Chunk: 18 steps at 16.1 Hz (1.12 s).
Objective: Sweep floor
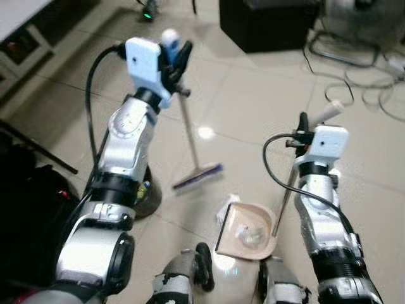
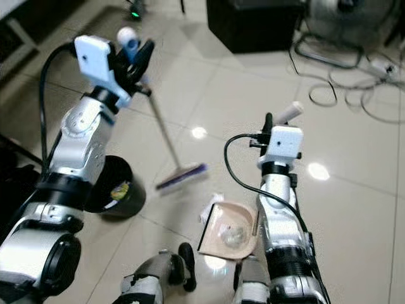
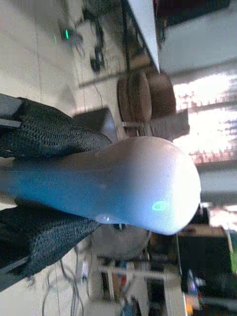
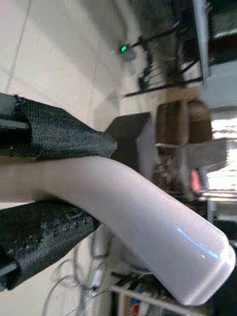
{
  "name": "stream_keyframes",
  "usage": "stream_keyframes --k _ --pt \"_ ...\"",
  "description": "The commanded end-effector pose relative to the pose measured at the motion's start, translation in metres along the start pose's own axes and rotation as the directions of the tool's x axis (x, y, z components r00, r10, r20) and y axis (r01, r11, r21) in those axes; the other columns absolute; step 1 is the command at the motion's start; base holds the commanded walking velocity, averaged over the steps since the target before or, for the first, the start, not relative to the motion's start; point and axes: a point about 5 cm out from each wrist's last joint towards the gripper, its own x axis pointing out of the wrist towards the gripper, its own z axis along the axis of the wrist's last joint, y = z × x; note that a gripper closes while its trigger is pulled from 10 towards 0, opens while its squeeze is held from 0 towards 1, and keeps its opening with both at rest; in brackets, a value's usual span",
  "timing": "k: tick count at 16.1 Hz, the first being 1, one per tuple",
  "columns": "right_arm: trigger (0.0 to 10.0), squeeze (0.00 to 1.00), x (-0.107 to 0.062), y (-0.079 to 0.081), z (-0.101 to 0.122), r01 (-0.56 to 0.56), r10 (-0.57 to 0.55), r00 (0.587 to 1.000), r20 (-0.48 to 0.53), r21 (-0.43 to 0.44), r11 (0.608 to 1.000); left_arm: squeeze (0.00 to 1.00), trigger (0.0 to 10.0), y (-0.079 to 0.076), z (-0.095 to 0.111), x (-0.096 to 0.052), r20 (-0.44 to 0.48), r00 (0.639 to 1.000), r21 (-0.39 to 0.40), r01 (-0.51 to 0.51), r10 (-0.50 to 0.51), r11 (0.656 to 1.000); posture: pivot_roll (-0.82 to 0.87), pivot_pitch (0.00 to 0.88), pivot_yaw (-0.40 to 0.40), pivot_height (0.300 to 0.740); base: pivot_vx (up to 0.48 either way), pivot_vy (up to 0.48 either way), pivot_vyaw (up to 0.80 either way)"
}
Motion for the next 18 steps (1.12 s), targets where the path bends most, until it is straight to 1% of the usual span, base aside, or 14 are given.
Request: stream_keyframes --k 1,3,4,6,7,9,10,12,13,14,15,17,18 --pt "10.0 0.00 0.000 -0.003 0.022 0.000 -0.002 0.997 0.076 0.030 1.000 0.00 10.0 0.016 -0.002 -0.014 -0.014 0.999 0.054 -0.044 0.045 0.998 0.01 0.108 0.142 0.740 0.000 0.000 0.00" --pt "10.0 0.00 -0.001 -0.007 0.032 0.000 -0.003 0.995 0.097 0.036 0.999 0.00 10.0 0.021 -0.008 -0.022 -0.046 0.997 0.056 -0.066 0.068 0.996 0.00 0.101 0.140 0.740 0.000 0.000 0.00" --pt "10.0 0.00 -0.003 -0.010 0.043 0.000 -0.006 0.993 0.116 0.046 0.999 0.00 10.0 0.024 -0.014 -0.033 -0.091 0.992 0.067 -0.086 0.092 0.994 0.00 0.092 0.137 0.740 0.000 0.000 0.00" --pt "10.0 0.00 -0.002 -0.012 0.058 -0.001 -0.009 0.990 0.138 0.069 0.998 0.00 10.0 0.024 -0.022 -0.052 -0.157 0.982 0.079 -0.091 0.103 0.993 -0.01 0.081 0.135 0.740 0.000 0.000 0.00" --pt "10.0 0.00 0.001 -0.013 0.070 0.000 -0.013 0.991 0.136 0.098 0.995 0.00 10.0 0.020 -0.026 -0.070 -0.207 0.975 0.075 -0.070 0.084 0.995 -0.01 0.071 0.137 0.740 0.000 0.000 0.00" --pt "10.0 0.00 0.004 -0.010 0.076 -0.028 0.013 0.993 0.120 0.125 0.992 0.00 10.0 0.015 -0.031 -0.086 -0.255 0.965 0.093 -0.034 0.057 0.995 -0.01 0.062 0.137 0.740 0.000 0.000 0.00" --pt "10.0 0.00 0.005 -0.008 0.083 -0.053 0.038 0.993 0.111 0.135 0.989 0.00 10.0 0.011 -0.034 -0.098 -0.282 0.958 0.097 -0.031 0.057 0.995 -0.01 0.059 0.137 0.740 0.000 0.000 0.00" --pt "10.0 0.00 0.007 -0.005 0.098 -0.091 0.074 0.991 0.107 0.162 0.983 0.00 10.0 0.004 -0.034 -0.120 -0.317 0.945 0.089 -0.056 0.082 0.994 0.00 0.048 0.124 0.740 0.000 0.000 0.00" --pt "10.0 0.00 0.008 -0.005 0.101 -0.098 0.081 0.991 0.109 0.164 0.981 0.00 10.0 0.003 -0.034 -0.123 -0.323 0.943 0.091 -0.056 0.083 0.994 0.00 0.047 0.122 0.740 0.000 0.000 0.00" --pt "10.0 0.00 0.010 -0.004 0.109 -0.118 0.100 0.989 0.110 0.176 0.977 0.00 10.0 -0.001 -0.033 -0.130 -0.340 0.936 0.095 -0.062 0.091 0.994 0.00 0.044 0.114 0.740 0.000 0.000 0.00" --pt "10.0 0.00 0.011 -0.004 0.117 -0.137 0.119 0.987 0.105 0.188 0.973 0.00 10.0 -0.005 -0.032 -0.134 -0.353 0.931 0.093 -0.067 0.096 0.993 0.00 0.043 0.110 0.740 0.000 0.000 0.00" --pt "10.0 0.00 0.014 -0.001 0.127 -0.166 0.146 0.983 0.114 0.199 0.966 0.00 10.0 -0.013 -0.031 -0.132 -0.354 0.932 0.089 -0.051 0.079 0.995 0.00 0.042 0.104 0.740 0.000 0.279 0.00" --pt "10.0 0.00 0.015 -0.001 0.128 -0.168 0.147 0.982 0.116 0.201 0.965 0.00 10.0 -0.014 -0.031 -0.132 -0.353 0.933 0.089 -0.048 0.076 0.995 0.00 0.042 0.103 0.740 0.000 0.326 0.00"
